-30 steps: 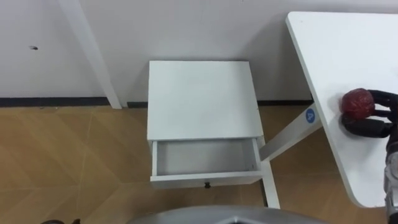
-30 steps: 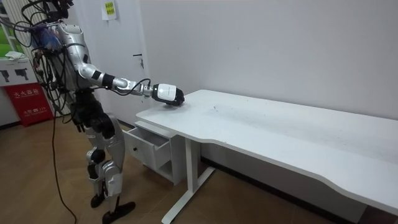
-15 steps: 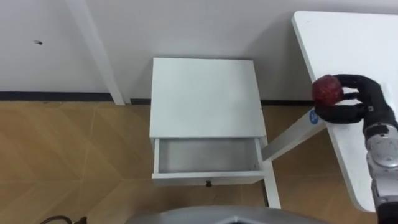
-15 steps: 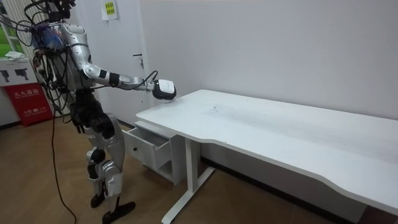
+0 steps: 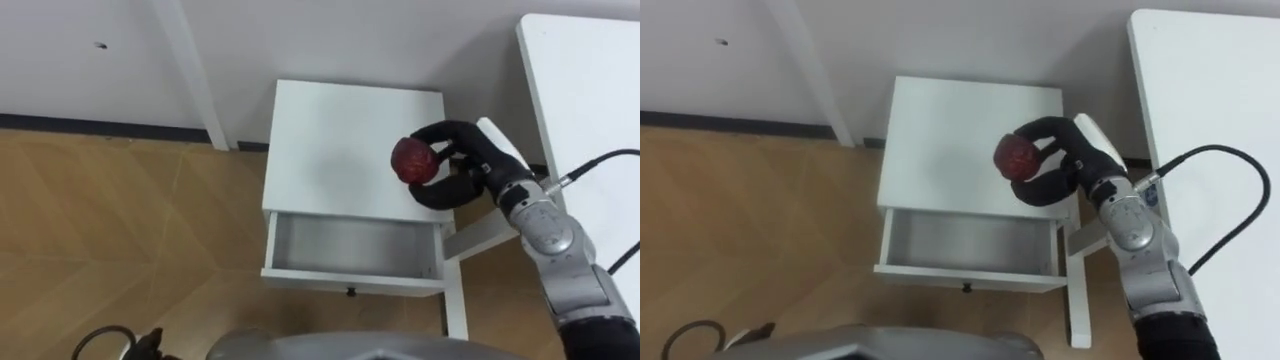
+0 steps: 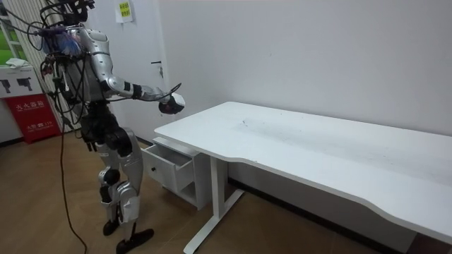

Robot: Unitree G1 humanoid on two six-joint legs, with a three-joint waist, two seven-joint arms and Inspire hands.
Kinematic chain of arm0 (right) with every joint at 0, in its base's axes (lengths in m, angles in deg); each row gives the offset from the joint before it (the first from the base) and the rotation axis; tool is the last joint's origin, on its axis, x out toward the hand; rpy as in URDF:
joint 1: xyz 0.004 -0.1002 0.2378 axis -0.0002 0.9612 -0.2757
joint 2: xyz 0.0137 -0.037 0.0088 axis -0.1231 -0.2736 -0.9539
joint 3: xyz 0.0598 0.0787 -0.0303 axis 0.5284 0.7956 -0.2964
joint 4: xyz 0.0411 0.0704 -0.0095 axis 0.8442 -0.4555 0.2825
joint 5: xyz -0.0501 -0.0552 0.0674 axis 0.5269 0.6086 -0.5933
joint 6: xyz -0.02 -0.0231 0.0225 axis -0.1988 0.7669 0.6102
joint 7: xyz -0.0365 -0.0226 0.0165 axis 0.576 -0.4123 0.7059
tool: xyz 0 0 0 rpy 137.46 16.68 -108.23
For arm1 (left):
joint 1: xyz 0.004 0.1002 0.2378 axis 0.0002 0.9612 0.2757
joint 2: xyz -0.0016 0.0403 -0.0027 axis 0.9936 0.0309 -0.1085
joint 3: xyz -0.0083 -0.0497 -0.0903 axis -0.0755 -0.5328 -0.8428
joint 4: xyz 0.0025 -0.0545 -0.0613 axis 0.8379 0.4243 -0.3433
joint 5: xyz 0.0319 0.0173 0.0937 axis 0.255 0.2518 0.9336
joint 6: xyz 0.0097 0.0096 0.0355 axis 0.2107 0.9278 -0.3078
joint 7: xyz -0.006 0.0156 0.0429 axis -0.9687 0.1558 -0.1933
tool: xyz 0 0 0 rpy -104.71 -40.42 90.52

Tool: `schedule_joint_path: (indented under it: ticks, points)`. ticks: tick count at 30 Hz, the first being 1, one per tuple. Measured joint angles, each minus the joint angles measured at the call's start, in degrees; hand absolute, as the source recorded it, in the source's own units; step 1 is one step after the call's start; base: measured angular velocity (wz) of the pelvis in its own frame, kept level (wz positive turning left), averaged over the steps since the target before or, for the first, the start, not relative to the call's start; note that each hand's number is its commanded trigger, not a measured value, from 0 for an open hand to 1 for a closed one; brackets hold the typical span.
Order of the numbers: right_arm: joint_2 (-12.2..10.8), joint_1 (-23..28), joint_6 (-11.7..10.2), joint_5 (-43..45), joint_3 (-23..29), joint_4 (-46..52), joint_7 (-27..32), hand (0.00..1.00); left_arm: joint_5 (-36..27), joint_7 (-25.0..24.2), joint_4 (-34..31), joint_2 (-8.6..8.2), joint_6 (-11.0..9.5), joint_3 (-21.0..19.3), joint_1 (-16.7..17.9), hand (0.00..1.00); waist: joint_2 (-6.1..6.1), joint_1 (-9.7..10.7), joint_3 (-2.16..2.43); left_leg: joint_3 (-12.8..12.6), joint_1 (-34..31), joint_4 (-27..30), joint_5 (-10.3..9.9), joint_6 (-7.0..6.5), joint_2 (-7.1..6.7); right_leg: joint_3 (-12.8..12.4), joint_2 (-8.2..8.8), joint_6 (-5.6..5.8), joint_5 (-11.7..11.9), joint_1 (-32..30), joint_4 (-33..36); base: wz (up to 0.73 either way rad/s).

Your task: Put apple and close drawer

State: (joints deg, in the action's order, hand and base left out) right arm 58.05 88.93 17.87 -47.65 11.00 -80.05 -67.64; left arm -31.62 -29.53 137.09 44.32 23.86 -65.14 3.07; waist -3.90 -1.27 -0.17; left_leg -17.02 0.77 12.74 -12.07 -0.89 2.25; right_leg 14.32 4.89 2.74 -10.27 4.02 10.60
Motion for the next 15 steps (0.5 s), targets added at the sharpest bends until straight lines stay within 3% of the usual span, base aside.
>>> schedule_joint_path:
  ticks: [6, 7, 8, 9, 15]
  points:
    - [-0.5, 0.0, 1.2, 0.4, -2.5, 0.1, -2.9, 1.00, -0.1, 0.1, -0.1, -0.20, 0.1, 0.0, -0.9, 0.00, -0.13, -0.8, 0.05, 0.0, 0.0, 0.0, 0.0, -0.01, 0.06, 0.1, 0.10, 0.00, 0.0, 0.1, -0.1, 0.00]
    - [-0.5, 0.0, 1.4, 0.4, -2.7, 0.1, -3.2, 0.58, -0.2, 0.2, -0.1, -0.19, 0.1, 0.1, -1.2, 0.00, -0.01, -0.8, -0.03, 0.0, 0.0, 0.1, 0.0, -0.02, 0.09, 0.1, 0.11, 0.00, 0.0, 0.1, -0.1, 0.00]
    - [-0.5, 0.0, 1.5, 0.4, -3.0, 0.1, -3.3, 0.09, -0.5, 0.2, -0.1, -0.18, 0.1, 0.1, -1.2, 0.00, 0.09, -0.8, -0.09, 0.0, -0.1, 0.1, 0.0, -0.02, 0.09, 0.1, 0.10, 0.00, 0.0, 0.1, -0.1, 0.00]
    - [-0.5, 0.0, 1.7, 0.4, -3.1, 0.1, -3.5, 0.00, -0.5, 0.2, -0.1, -0.19, 0.1, 0.1, -1.2, 0.00, 0.13, -0.8, -0.12, 0.0, -0.1, 0.1, 0.0, -0.02, 0.10, 0.2, 0.09, 0.00, 0.0, 0.1, -0.1, 0.00]
    - [-0.6, 0.0, 2.4, 0.7, -3.4, 0.1, -5.3, 0.00, -0.5, 0.2, -0.1, -0.20, 0.1, 0.1, -1.3, 0.00, 0.29, -0.7, -0.22, 0.0, -0.2, 0.1, 0.0, -0.03, 0.09, 0.1, 0.04, 0.00, 0.0, 0.0, 0.0, 0.00]
